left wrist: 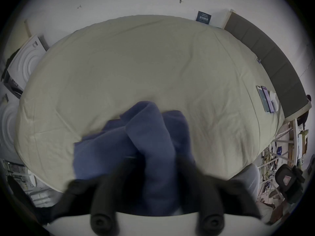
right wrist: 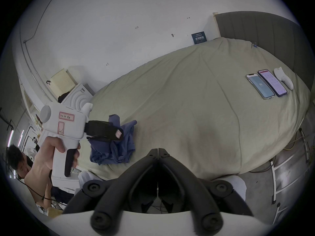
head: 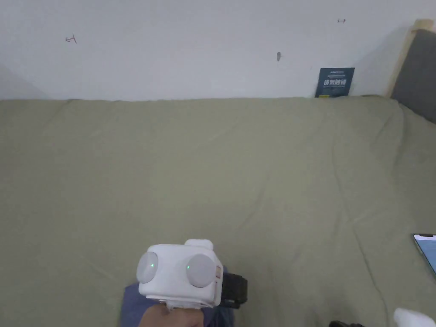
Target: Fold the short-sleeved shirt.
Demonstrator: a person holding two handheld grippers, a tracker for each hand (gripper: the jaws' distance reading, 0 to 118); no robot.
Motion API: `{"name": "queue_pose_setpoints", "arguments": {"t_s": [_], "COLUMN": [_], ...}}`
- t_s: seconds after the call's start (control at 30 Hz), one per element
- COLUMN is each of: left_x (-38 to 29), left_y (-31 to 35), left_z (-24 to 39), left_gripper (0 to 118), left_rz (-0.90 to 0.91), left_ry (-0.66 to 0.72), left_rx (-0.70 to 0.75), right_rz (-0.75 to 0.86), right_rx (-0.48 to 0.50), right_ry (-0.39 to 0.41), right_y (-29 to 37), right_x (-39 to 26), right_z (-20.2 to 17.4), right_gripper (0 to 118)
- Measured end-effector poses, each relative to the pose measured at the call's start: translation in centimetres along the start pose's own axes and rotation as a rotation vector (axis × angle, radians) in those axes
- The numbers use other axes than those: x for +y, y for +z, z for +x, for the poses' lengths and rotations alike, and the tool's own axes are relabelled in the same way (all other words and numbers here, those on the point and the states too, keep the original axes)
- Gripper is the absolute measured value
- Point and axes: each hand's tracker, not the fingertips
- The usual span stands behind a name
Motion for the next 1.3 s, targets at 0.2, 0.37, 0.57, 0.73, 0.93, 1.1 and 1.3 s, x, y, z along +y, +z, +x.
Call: {"name": "queue_pose_setpoints", "arguments": {"t_s": [0.2,0.37,0.57,0.73,0.93,1.1,1.3], "left_x": [-0.8,-3.4,-3.8,-1.5,-3.1,-3.1,-3.9], "left_y": [8.4,11.8,6.0,-0.1,-6.2,-5.1,3.8], "left_z": [-4.8,-10.9,-11.5,-9.9,-7.0,-8.5,-12.5], "left_gripper": [113,4,4,4,4,4,4], "left_rz": [0.122,0.261,0.171,0.109,0.03,0.029,0.169], "left_ry": [0.112,0.224,0.363,0.391,0.328,0.353,0.29], "left_rx": [-0.126,-0.326,-0.477,-0.695,-0.598,-0.663,-0.654], "right_rz": [-0.001,-0.004,-0.013,-0.024,-0.049,-0.086,-0.151], "right_rx": [-0.016,0.002,0.019,0.008,-0.006,0.024,0.238], "right_ry": [-0.015,-0.028,-0.02,-0.008,0.005,0.036,0.076], "right_y": [0.1,-0.4,-0.7,-0.6,-0.8,-3.2,-9.0], "right_x": [0.1,0.1,-0.1,-0.1,0.3,1.3,4.9], "right_z": [0.6,0.4,-0.5,-0.9,-1.0,-2.1,-6.1], "right_gripper": [0,0,0,0,0,0,0]}}
